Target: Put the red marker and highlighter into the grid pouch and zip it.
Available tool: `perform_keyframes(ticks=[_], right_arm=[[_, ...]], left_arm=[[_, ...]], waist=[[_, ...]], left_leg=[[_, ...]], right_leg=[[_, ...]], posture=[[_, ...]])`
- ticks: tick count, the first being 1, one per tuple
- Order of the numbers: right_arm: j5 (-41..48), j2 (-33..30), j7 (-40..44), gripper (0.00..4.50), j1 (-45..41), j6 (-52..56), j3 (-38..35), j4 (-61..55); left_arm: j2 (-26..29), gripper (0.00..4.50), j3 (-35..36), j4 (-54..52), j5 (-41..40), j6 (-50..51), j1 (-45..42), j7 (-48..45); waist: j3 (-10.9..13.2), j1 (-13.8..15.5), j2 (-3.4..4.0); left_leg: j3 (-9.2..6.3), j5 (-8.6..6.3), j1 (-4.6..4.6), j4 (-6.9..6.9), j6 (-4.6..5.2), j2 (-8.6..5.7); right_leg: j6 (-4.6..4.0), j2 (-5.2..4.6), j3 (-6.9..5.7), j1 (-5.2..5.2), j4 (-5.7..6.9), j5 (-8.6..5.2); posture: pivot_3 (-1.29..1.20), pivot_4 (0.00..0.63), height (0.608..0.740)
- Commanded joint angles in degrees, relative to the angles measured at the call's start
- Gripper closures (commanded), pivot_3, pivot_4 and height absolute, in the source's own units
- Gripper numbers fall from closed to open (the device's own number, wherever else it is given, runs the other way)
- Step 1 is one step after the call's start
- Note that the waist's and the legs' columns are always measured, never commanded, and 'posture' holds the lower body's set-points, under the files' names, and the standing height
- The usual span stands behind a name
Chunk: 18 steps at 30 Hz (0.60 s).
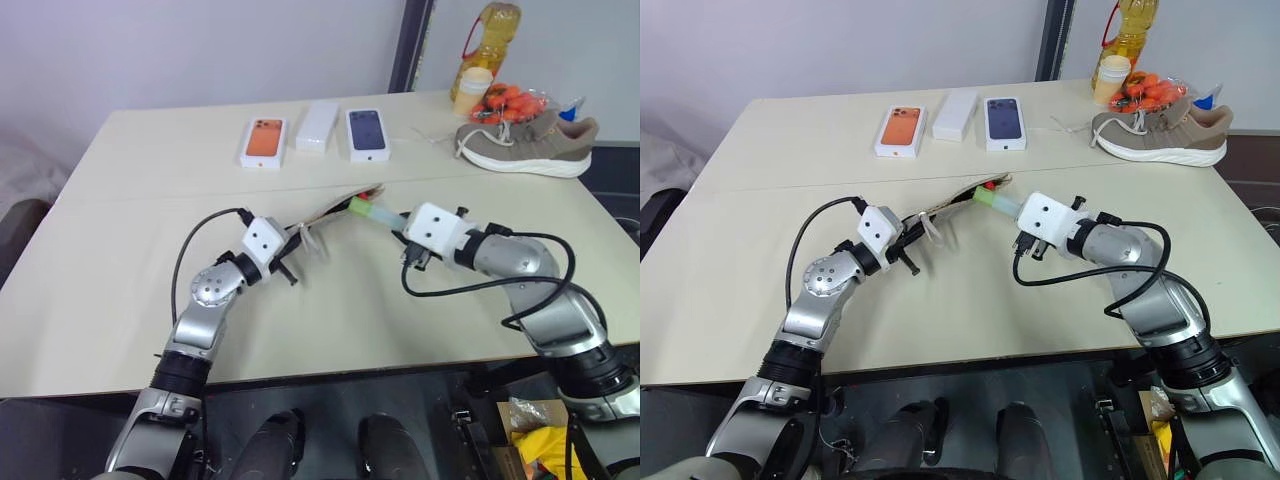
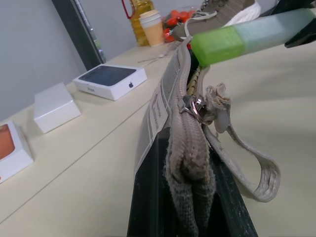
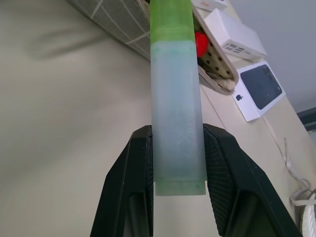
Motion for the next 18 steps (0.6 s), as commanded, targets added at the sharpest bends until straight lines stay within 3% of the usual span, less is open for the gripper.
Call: perform_keyframes(ticks=[1, 12, 18], right_arm=[[-1.68, -0.87, 0.70, 3.66, -1.19, -1.19, 0.00, -1.08], [-8.31, -7.84, 9.52, 3.66, -3.02, -11.51, 4.64, -2.58], [-12.62, -7.05, 12.09, 3.66, -7.41, -18.52, 8.07, 0.94]], left_arm=[[0.01, 4.50, -0.23, -2.58, -0.87, -1.59, 0.04, -0.71], [2.52, 4.50, -4.11, -5.35, 0.05, -2.10, 0.42, -6.65], [3.59, 4.50, -6.28, -6.01, -0.55, -1.62, -0.51, -10.73]], waist=[[0.00, 0.00, 0.00], [0.00, -0.03, 0.00], [0.01, -0.07, 0.00]], left_leg=[[0.00, 0.00, 0.00, 0.00, 0.00, 0.00], [0.00, 0.00, 0.00, 0.00, 0.00, -0.01], [0.01, 0.00, 0.00, -0.01, -0.01, 0.01]], right_leg=[[0.00, 0.00, 0.00, 0.00, 0.00, 0.00], [0.00, -0.01, 0.00, 0.00, -0.01, 0.00], [0.00, 0.00, -0.01, -0.01, -0.01, 0.00]], posture=[[0.00, 0.150, 0.740], [0.00, 0.150, 0.740], [0.00, 0.150, 0.740]])
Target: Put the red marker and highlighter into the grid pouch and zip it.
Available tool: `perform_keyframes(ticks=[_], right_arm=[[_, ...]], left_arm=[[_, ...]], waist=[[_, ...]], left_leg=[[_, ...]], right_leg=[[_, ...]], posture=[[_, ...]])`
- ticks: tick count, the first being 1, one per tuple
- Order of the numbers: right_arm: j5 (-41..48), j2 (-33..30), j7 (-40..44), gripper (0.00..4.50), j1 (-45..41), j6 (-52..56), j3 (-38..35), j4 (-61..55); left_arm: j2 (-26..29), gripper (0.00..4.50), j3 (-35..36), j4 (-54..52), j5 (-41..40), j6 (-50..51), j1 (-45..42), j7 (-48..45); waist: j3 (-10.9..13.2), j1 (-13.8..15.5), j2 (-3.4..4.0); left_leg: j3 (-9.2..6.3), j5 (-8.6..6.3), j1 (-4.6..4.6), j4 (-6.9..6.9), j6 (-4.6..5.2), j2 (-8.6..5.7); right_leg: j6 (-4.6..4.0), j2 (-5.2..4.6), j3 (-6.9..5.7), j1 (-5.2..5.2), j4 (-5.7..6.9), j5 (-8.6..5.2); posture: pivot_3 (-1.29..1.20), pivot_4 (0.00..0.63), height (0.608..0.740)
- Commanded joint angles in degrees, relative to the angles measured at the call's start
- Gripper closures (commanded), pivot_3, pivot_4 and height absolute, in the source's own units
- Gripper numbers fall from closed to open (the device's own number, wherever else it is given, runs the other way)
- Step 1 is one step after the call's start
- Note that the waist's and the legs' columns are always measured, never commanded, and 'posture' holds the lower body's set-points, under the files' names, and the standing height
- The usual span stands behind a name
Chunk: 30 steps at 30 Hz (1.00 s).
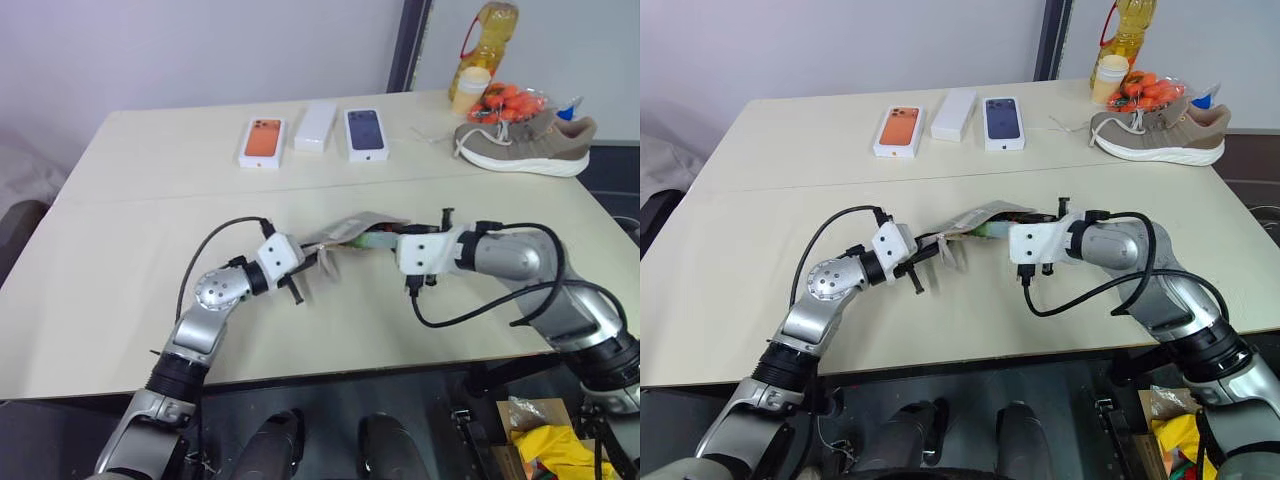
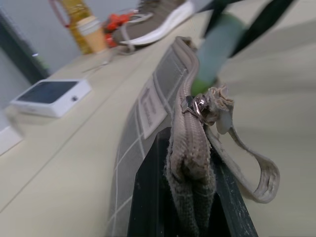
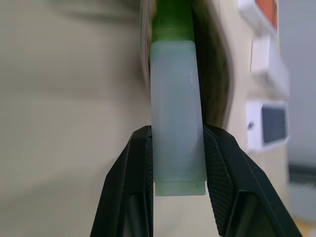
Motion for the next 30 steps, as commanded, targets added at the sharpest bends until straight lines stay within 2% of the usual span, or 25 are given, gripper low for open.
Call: perform_keyframes(ticks=[1, 3, 8, 10, 12, 15, 20, 25, 30], right_arm=[[-2.33, 1.39, 0.49, 3.66, -3.40, -3.71, 1.27, 1.03], [-2.69, 2.73, 0.95, 3.66, -4.41, -4.02, 1.77, 1.72], [-3.10, 4.76, 1.20, 1.09, -4.86, -3.81, 0.59, 1.94], [-0.99, 5.21, 0.01, 0.09, -4.99, -2.26, -2.96, 1.11], [1.24, 5.73, -0.22, 0.09, -5.15, -0.49, -5.76, 0.41], [10.14, 8.27, 1.28, 0.09, -5.84, 9.38, -12.91, -2.59], [30.72, 12.86, 3.62, 0.09, -2.26, 31.32, -24.99, -10.78], [34.29, 16.18, -1.91, 0.09, 5.06, 39.18, -24.13, -11.65], [36.79, 28.80, -13.71, 0.09, 3.87, 45.54, -23.02, -10.10]], left_arm=[[0.30, 4.50, -0.62, -2.69, -0.76, -0.67, -1.24, -1.63], [0.20, 4.50, -0.63, -2.84, -0.82, -0.34, -1.41, -1.77], [-0.29, 4.50, 0.20, -3.57, -1.01, 0.75, -1.28, -0.65], [-0.95, 4.50, 1.46, -4.09, -1.93, 2.40, -1.17, 0.82], [-1.43, 4.50, 2.36, -4.39, -2.83, 3.73, -1.26, 1.66], [-3.10, 4.50, 4.42, -4.81, -5.76, 8.43, -2.23, 3.44], [-6.48, 4.50, 6.69, -3.45, -9.94, 15.21, -5.78, 5.64], [-9.00, 4.50, 7.82, -1.41, -11.03, 17.39, -8.43, 7.75], [-9.54, 4.50, 6.87, -0.01, -9.44, 16.32, -8.68, 8.98]], waist=[[0.00, 0.02, -0.01], [0.00, 0.03, -0.01], [0.01, 0.13, -0.02], [0.02, 0.15, -0.03], [0.03, 0.14, -0.04], [0.03, 0.12, -0.06], [0.05, 0.32, -0.14], [0.03, 0.25, -0.18], [0.03, -0.39, -0.16]], left_leg=[[0.00, 0.00, 0.00, 0.00, 0.00, 0.00], [0.00, 0.00, 0.00, 0.01, 0.00, 0.00], [-0.01, 0.00, 0.00, 0.01, 0.00, -0.01], [-0.02, 0.00, 0.00, 0.01, 0.00, -0.01], [-0.02, 0.00, 0.00, 0.01, 0.00, -0.01], [-0.05, 0.00, -0.01, 0.01, 0.00, -0.01], [-0.11, 0.00, -0.02, 0.03, 0.01, -0.01], [-0.12, -0.02, -0.02, 0.09, 0.04, -0.02], [-0.05, -0.02, -0.01, 0.06, 0.04, 0.03]], right_leg=[[0.00, 0.00, 0.00, 0.00, 0.00, 0.00], [0.00, 0.00, 0.00, 0.00, 0.00, 0.00], [0.00, -0.01, 0.01, 0.00, 0.00, 0.00], [0.00, -0.01, 0.01, 0.00, 0.00, 0.00], [0.00, -0.01, 0.01, 0.00, 0.00, 0.00], [0.00, 0.00, 0.01, 0.00, 0.01, 0.00], [0.00, 0.00, -0.03, 0.03, 0.00, 0.00], [0.00, -0.01, -0.07, 0.08, -0.01, 0.00], [-0.01, 0.01, -0.01, -0.03, 0.06, 0.01]], posture=[[0.00, 0.150, 0.740], [0.00, 0.150, 0.740], [0.00, 0.150, 0.740], [0.00, 0.150, 0.740], [0.00, 0.150, 0.740], [0.00, 0.150, 0.740], [0.00, 0.150, 0.740], [0.00, 0.150, 0.740], [0.00, 0.150, 0.740]])
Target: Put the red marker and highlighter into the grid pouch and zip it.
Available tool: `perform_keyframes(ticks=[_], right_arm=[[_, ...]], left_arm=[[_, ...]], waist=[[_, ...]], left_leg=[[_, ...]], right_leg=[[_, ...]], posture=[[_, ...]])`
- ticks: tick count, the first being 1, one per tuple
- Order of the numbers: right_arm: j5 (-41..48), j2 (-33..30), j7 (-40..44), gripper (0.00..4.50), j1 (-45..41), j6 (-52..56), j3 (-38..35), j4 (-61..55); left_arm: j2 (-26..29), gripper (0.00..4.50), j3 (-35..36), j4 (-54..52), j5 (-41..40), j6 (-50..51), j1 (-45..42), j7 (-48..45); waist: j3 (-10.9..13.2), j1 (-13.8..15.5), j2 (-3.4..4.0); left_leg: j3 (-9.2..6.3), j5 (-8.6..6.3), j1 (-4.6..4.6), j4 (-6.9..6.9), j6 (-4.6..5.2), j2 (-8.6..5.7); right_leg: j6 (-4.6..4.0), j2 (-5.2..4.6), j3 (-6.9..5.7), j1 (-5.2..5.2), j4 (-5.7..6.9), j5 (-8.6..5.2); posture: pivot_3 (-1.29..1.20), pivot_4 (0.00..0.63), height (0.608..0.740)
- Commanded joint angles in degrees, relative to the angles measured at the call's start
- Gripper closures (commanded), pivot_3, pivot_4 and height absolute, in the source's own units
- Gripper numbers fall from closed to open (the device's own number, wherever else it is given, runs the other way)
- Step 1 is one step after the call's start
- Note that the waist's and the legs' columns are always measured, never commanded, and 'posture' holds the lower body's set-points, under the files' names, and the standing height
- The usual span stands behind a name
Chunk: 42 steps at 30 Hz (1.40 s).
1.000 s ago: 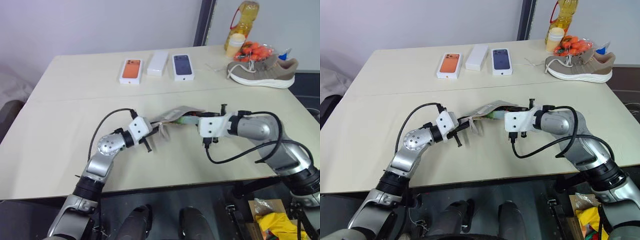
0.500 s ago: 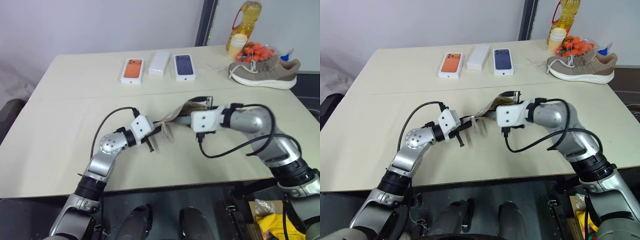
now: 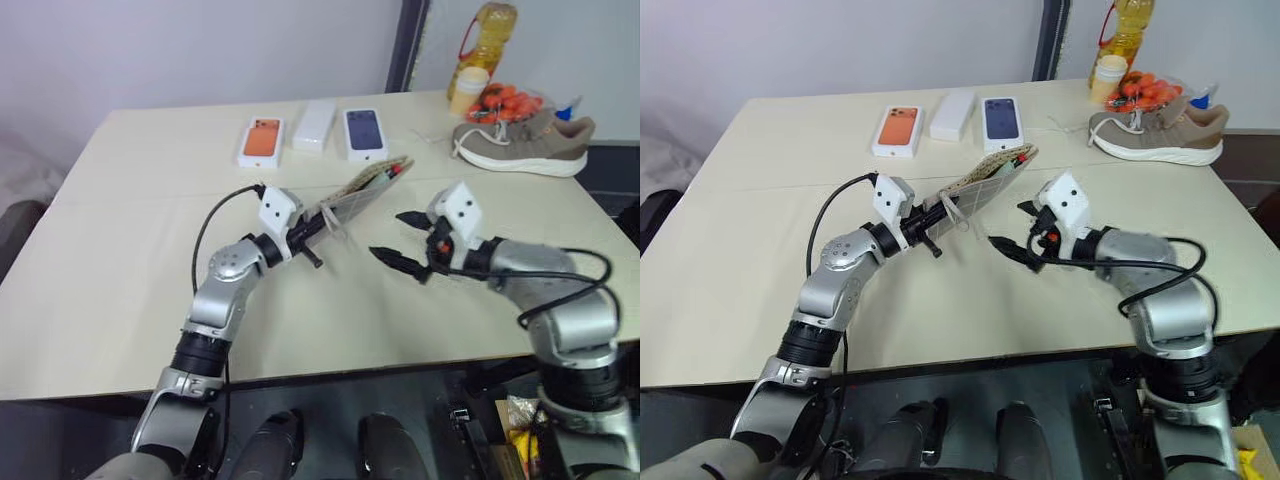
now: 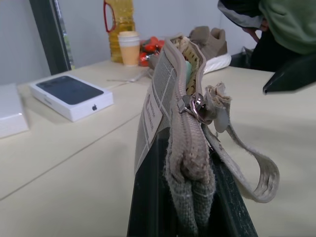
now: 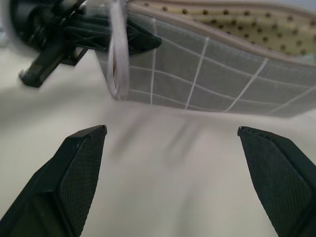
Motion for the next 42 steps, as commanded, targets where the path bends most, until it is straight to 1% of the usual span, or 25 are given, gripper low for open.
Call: perform_keyframes(ticks=[1, 4, 7, 8, 10, 11, 14, 17, 20, 23, 28, 30, 33, 37, 39, 41, 42], right_arm=[[2.02, 4.89, -6.25, 0.09, -2.85, 3.09, 1.25, -1.05], [2.99, 7.58, -8.69, 0.09, -4.00, 5.44, 3.72, -1.44], [2.70, 8.70, -10.42, 0.09, -4.57, 5.55, 6.42, -0.49], [2.24, 8.96, -11.26, 0.32, -4.98, 5.33, 7.08, 0.64], [1.82, 8.94, -12.45, 0.91, -5.39, 5.15, 7.88, 1.99], [1.89, 8.78, -12.73, 1.37, -5.59, 4.86, 8.06, 2.28], [2.58, 8.85, -13.60, 2.97, -6.32, 4.34, 7.81, 3.16], [2.41, 8.14, -13.81, 4.44, -6.53, 3.53, 8.32, 3.71], [2.21, 7.17, -13.96, 4.44, -6.89, 2.64, 8.18, 3.89], [2.21, 5.05, -13.43, 4.44, -7.54, 2.03, 7.44, 3.56], [-0.08, -3.63, -12.99, 4.44, -9.82, -1.04, 4.14, 6.09], [-1.38, -7.29, -13.09, 4.44, -10.63, -2.87, 3.13, 8.37], [-3.13, -10.86, -14.36, 4.44, -11.49, -4.75, 1.64, 11.93], [-5.80, -14.05, -15.91, 4.44, -11.14, -7.27, 0.78, 16.49], [-6.12, -14.94, -15.26, 4.44, -9.80, -8.00, 1.12, 16.97], [-4.04, -16.03, -11.28, 4.50, -7.44, -7.64, 2.05, 14.92], [-2.91, -16.31, -9.50, 4.06, -6.12, -7.47, 2.28, 13.67]], left_arm=[[-0.13, 4.50, 0.11, -0.64, 0.87, -1.68, -0.94, 1.01], [-0.33, 4.50, 0.01, -0.50, 1.49, -2.46, -0.46, 1.84], [-0.51, 4.50, -0.11, -0.98, 1.54, -2.61, 0.14, 2.23], [-0.55, 4.50, -0.24, -1.35, 1.49, -2.61, 0.36, 2.33], [-0.57, 4.50, -0.35, -1.92, 1.43, -2.67, 0.69, 2.56], [-0.58, 4.50, -0.29, -2.06, 1.50, -2.78, 0.80, 2.77], [-0.57, 4.50, -0.17, -2.37, 1.51, -2.87, 1.11, 3.03], [-0.47, 4.50, -0.16, -2.71, 1.54, -2.88, 1.43, 3.37], [-0.29, 4.50, -0.10, -2.92, 1.73, -3.40, 1.65, 3.74], [0.78, 4.50, -0.32, -1.89, 4.03, -6.22, 1.44, 4.44], [4.85, 4.50, -2.27, 0.64, 9.20, -12.57, 1.97, 3.10], [5.99, 4.50, -2.70, 1.06, 9.55, -13.77, 2.67, 2.01], [7.14, 4.50, -2.86, 1.49, 9.90, -14.94, 3.65, 0.98], [8.04, 4.50, -1.86, 1.54, 9.37, -14.61, 4.58, 0.60], [8.40, 4.50, -1.17, 1.36, 8.08, -13.24, 5.30, -0.17], [8.79, 3.84, -0.21, 0.70, 6.27, -11.61, 6.29, -0.88], [9.05, 3.44, 0.40, 0.21, 5.35, -10.57, 6.92, -1.12]], waist=[[0.00, 0.22, 0.01], [0.00, 0.52, 0.01], [0.00, 0.61, 0.00], [0.00, 0.48, 0.00], [0.00, 0.45, 0.00], [0.00, 0.43, 0.00], [0.00, 0.39, 0.01], [0.00, 0.39, 0.00], [0.00, 0.40, 0.00], [0.00, 0.40, 0.00], [0.00, 0.50, 0.00], [0.00, 0.59, 0.00], [0.00, 0.50, 0.00], [0.00, 0.39, 0.00], [0.00, 0.39, 0.00], [0.00, 0.38, 0.00], [0.00, 0.37, 0.00]], left_leg=[[-0.01, 0.00, 0.00, -0.01, -0.01, 0.00], [-0.01, 0.01, -0.03, 0.03, -0.01, -0.06], [-0.03, 0.00, -0.03, 0.03, -0.01, -0.09], [-0.03, 0.00, -0.03, 0.03, -0.01, -0.09], [-0.03, 0.00, -0.03, 0.03, -0.01, -0.08], [-0.03, 0.00, -0.03, 0.03, -0.01, -0.08], [-0.03, 0.00, -0.03, 0.03, -0.01, -0.08], [-0.03, 0.00, -0.03, 0.02, -0.01, -0.08], [-0.03, 0.00, -0.03, 0.02, -0.01, -0.08], [-0.02, 0.00, -0.03, 0.02, -0.01, -0.08], [0.00, 0.00, -0.03, 0.02, -0.01, -0.08], [0.00, 0.00, -0.04, 0.02, 0.00, -0.09], [0.01, 0.00, -0.04, 0.00, 0.01, -0.09], [0.02, 0.00, -0.04, -0.01, 0.01, -0.08], [0.02, 0.00, -0.04, -0.02, 0.01, -0.07], [0.02, 0.00, -0.04, -0.02, 0.01, -0.07], [0.03, -0.01, -0.04, -0.03, 0.02, -0.07]], right_leg=[[0.00, 0.02, 0.00, -0.02, 0.03, 0.00], [0.00, -0.01, 0.00, -0.01, 0.02, 0.00], [0.00, -0.03, 0.00, 0.02, -0.02, 0.00], [0.00, -0.03, 0.00, 0.02, -0.02, 0.00], [0.00, -0.03, -0.01, 0.02, -0.01, 0.00], [0.00, -0.03, -0.01, 0.01, -0.01, 0.00], [0.00, -0.02, -0.01, 0.01, 0.00, 0.00], [0.00, -0.02, -0.01, 0.00, 0.00, 0.00], [0.00, -0.02, -0.01, 0.01, -0.01, 0.01], [0.00, -0.02, -0.01, 0.00, -0.01, 0.01], [0.00, -0.03, -0.01, 0.01, -0.02, 0.00], [0.00, -0.03, -0.01, 0.03, -0.03, 0.00], [0.01, -0.05, -0.01, 0.02, -0.05, 0.00], [0.01, -0.06, -0.01, 0.01, -0.05, 0.00], [0.01, -0.06, -0.01, 0.01, -0.04, 0.00], [0.01, -0.06, -0.01, 0.01, -0.05, 0.00], [0.01, -0.06, -0.01, 0.01, -0.06, -0.01]], posture=[[0.00, 0.150, 0.740], [0.00, 0.150, 0.740], [0.00, 0.150, 0.740], [0.00, 0.150, 0.740], [0.00, 0.150, 0.740], [0.00, 0.150, 0.740], [0.00, 0.150, 0.740], [0.00, 0.150, 0.740], [0.00, 0.150, 0.740], [0.00, 0.150, 0.740], [0.00, 0.150, 0.740], [0.00, 0.150, 0.740], [0.00, 0.150, 0.740], [0.00, 0.150, 0.740], [0.00, 0.150, 0.740], [0.00, 0.150, 0.740], [0.00, 0.150, 0.740]])
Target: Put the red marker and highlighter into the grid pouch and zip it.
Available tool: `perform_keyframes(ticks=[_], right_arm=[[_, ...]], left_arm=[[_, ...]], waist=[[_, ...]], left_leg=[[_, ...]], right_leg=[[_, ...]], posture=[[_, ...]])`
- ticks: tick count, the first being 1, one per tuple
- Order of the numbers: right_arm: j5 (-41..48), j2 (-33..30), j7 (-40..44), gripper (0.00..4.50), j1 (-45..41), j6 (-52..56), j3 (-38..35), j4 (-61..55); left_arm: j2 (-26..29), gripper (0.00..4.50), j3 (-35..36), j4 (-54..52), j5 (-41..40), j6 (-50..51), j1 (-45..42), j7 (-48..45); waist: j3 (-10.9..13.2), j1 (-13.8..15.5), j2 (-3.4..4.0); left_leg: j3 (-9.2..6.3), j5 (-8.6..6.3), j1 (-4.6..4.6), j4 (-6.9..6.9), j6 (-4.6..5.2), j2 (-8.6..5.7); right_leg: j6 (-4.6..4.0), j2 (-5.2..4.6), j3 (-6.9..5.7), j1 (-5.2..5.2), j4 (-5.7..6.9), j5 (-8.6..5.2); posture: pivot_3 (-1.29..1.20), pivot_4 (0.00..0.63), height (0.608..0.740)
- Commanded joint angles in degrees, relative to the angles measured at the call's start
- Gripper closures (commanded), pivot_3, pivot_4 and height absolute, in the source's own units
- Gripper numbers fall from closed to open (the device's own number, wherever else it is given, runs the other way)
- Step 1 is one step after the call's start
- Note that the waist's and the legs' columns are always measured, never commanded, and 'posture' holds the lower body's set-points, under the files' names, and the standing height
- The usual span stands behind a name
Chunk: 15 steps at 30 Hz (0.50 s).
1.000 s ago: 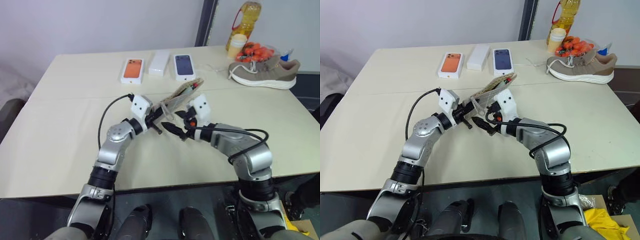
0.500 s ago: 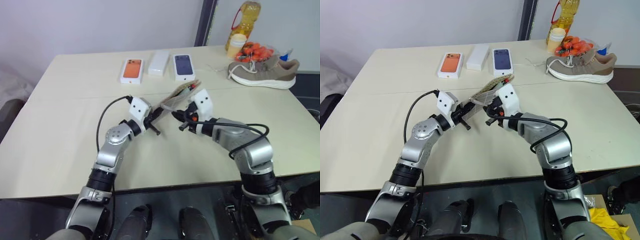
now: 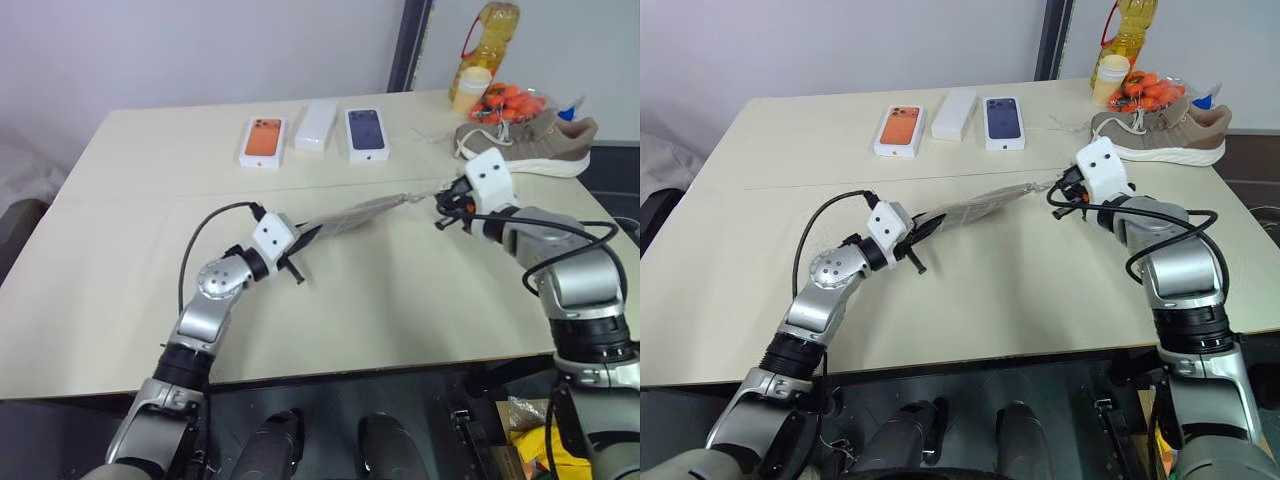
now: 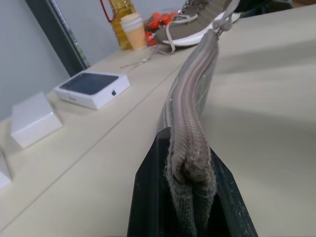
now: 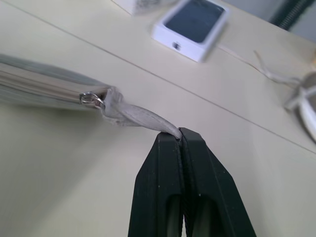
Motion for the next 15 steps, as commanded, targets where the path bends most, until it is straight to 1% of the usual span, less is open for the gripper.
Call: perform_keyframes(ticks=[1, 2, 3, 5, 6, 7, 11, 15], right_arm=[[3.42, -1.79, 5.47, 3.91, 3.79, -0.29, -1.71, -5.44], [4.53, -2.26, 7.46, 3.55, 6.15, -0.56, -1.49, -7.07], [5.22, -2.58, 8.81, 3.16, 7.78, -0.76, -1.42, -8.18], [5.58, -2.92, 10.42, 2.18, 11.66, -2.83, -1.61, -9.96], [5.60, -2.78, 10.91, 1.60, 13.63, -4.42, -2.05, -10.47], [5.71, -2.69, 11.58, 1.09, 15.62, -6.22, -2.49, -10.95], [7.89, -1.82, 13.74, 1.09, 20.14, -9.88, -4.63, -11.44], [8.91, -0.17, 13.44, 1.09, 20.52, -11.66, -5.76, -9.39]], left_arm=[[1.76, 3.01, 3.76, -2.66, -3.84, 3.71, 2.61, -0.93], [2.27, 2.47, 4.99, -3.89, -5.21, 5.68, 3.97, -0.82], [2.61, 2.02, 5.83, -4.83, -6.11, 7.12, 4.90, -0.73], [3.59, 1.07, 8.18, -7.24, -7.59, 10.02, 8.14, 0.32], [4.15, 0.52, 9.43, -8.75, -8.32, 11.33, 10.24, 0.78], [4.66, 0.50, 10.87, -10.38, -9.15, 13.10, 12.48, 1.45], [5.15, 0.50, 15.20, -14.48, -11.53, 17.50, 18.00, 4.34], [4.74, 0.50, 18.20, -16.49, -12.65, 18.86, 20.35, 7.04]], waist=[[0.00, 0.01, 0.00], [0.00, 0.01, 0.00], [0.00, -0.03, 0.00], [0.00, -0.03, 0.00], [0.00, -0.06, 0.00], [0.00, -0.05, 0.00], [0.00, 0.13, 0.00], [0.01, 0.30, -0.01]], left_leg=[[0.00, -0.01, 0.00, 0.00, 0.01, 0.00], [0.00, -0.01, 0.00, -0.01, 0.02, 0.00], [0.00, -0.02, 0.00, -0.01, 0.03, 0.00], [0.00, -0.04, -0.01, 0.00, 0.06, 0.01], [0.00, -0.04, -0.01, 0.00, 0.06, 0.00], [0.00, -0.04, 0.01, 0.01, 0.06, 0.00], [0.00, -0.04, 0.02, 0.01, 0.06, 0.00], [-0.01, -0.05, 0.03, 0.07, 0.05, 0.01]], right_leg=[[0.00, 0.00, 0.00, 0.00, 0.00, 0.00], [0.01, 0.00, 0.00, 0.00, -0.01, -0.01], [0.02, 0.00, 0.00, 0.00, -0.01, -0.01], [0.04, -0.01, 0.00, 0.00, -0.01, -0.02], [0.04, -0.02, 0.01, 0.00, 0.00, -0.02], [0.04, -0.04, 0.01, 0.02, 0.00, -0.02], [0.03, -0.10, 0.01, 0.04, -0.02, -0.03], [0.03, -0.13, 0.00, 0.08, -0.02, -0.03]], posture=[[0.00, 0.150, 0.740], [0.00, 0.150, 0.740], [0.00, 0.150, 0.740], [0.00, 0.150, 0.740], [0.00, 0.150, 0.740], [0.00, 0.150, 0.740], [0.00, 0.150, 0.740], [0.00, 0.150, 0.740]])
